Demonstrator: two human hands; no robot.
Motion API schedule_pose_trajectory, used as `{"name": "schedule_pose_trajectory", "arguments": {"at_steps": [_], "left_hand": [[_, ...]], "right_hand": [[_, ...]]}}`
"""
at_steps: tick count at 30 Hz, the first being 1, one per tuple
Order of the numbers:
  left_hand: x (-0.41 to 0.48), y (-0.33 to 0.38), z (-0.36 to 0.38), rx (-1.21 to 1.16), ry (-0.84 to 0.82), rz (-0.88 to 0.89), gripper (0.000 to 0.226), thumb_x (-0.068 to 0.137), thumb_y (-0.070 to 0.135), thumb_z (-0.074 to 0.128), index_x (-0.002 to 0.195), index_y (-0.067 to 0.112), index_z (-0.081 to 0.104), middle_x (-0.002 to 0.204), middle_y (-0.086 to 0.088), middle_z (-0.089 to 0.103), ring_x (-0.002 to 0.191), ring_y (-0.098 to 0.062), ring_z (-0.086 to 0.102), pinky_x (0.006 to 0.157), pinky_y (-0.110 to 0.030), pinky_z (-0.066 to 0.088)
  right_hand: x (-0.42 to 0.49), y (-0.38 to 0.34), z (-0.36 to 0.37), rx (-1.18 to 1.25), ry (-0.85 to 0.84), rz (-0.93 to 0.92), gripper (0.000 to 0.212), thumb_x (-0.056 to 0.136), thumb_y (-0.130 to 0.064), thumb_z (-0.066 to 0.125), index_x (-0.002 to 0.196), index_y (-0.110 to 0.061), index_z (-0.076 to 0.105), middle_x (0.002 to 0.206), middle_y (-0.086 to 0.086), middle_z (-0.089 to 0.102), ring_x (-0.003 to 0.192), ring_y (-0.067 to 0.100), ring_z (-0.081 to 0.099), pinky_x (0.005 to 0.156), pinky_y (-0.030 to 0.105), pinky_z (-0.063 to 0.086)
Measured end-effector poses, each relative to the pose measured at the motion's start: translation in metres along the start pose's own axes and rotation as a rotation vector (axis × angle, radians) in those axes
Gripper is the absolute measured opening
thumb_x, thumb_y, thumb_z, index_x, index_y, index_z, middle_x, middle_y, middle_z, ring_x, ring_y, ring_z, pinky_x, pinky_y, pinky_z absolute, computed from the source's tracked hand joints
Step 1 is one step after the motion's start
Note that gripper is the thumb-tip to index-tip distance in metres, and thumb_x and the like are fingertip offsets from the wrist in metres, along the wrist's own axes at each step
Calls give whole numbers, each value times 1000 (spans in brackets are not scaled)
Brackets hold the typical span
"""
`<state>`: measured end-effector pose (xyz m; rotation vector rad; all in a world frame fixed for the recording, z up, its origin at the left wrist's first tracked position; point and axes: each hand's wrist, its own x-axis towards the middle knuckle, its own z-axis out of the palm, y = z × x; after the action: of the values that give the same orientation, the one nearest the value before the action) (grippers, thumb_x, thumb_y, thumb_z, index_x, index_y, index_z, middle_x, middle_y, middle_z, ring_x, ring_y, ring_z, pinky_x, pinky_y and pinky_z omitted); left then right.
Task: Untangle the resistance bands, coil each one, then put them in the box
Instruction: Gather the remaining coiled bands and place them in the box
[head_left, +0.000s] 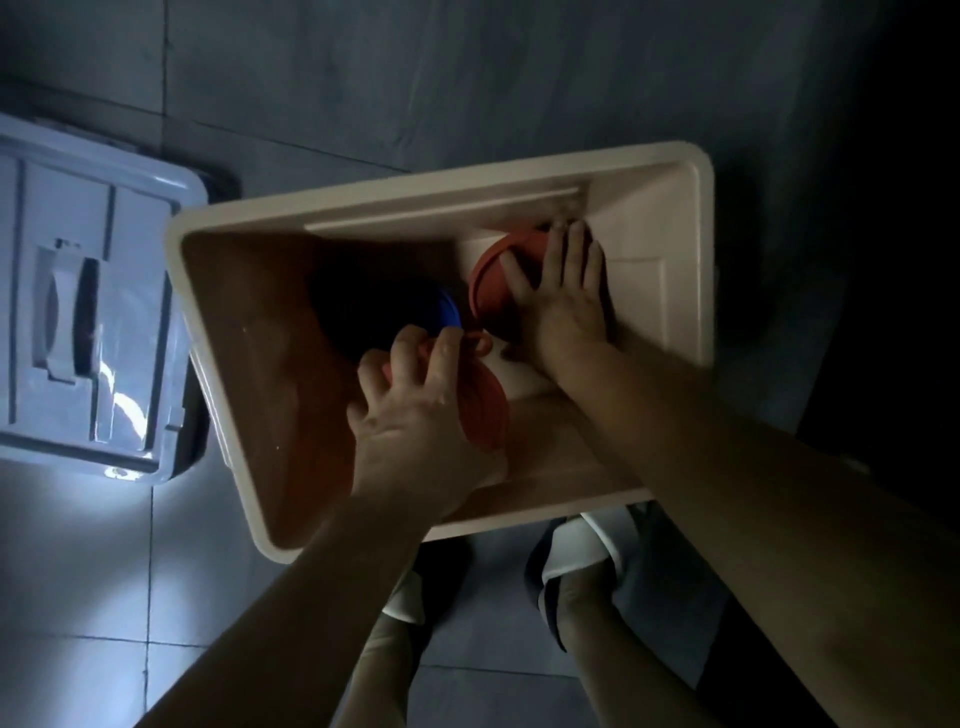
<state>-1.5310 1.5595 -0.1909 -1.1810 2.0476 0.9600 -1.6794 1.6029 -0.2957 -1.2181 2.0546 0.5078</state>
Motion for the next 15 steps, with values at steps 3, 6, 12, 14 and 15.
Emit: {"name": "schedule_pose_trajectory", "arguments": {"at_steps": [3,6,12,14,15], "left_hand": [[8,9,-5,23,1,4,109,55,43,78,142,34,13,147,3,7,133,-31,10,101,-49,29],[19,20,-7,43,-10,3,110,56,40,80,142,34,12,148,2,6,135,-32,8,103,-51,28],[52,52,-1,207,-6,80,110,65,46,77,146,31,3,152,-4,4,138,-36,6,106,-55,25],[69,64,6,216,-21,96,106,69,47,73,146,32,1,152,-5,2,139,-38,2,109,-58,21],[79,70,10,211,-21,104,105,70,47,72,146,33,1,153,-4,1,139,-39,1,109,-59,19]], "right_hand": [[-14,5,-4,1,51,-7,79,91,-32,49,147,-27,-7,149,30,-20,139,46,-17,114,52,-3],[-27,12,-15,125,61,-19,70,95,-23,41,149,-23,-4,152,22,-21,141,39,-15,116,45,0],[-78,19,-46,719,62,141,59,95,-21,44,147,-20,16,156,3,5,143,24,11,114,33,12],[-106,21,-47,902,74,163,55,95,-22,45,145,-24,22,154,-3,14,139,16,22,109,27,17],[-119,19,-47,963,98,184,55,94,-22,46,144,-24,23,152,-4,19,136,15,30,109,28,23]]}}
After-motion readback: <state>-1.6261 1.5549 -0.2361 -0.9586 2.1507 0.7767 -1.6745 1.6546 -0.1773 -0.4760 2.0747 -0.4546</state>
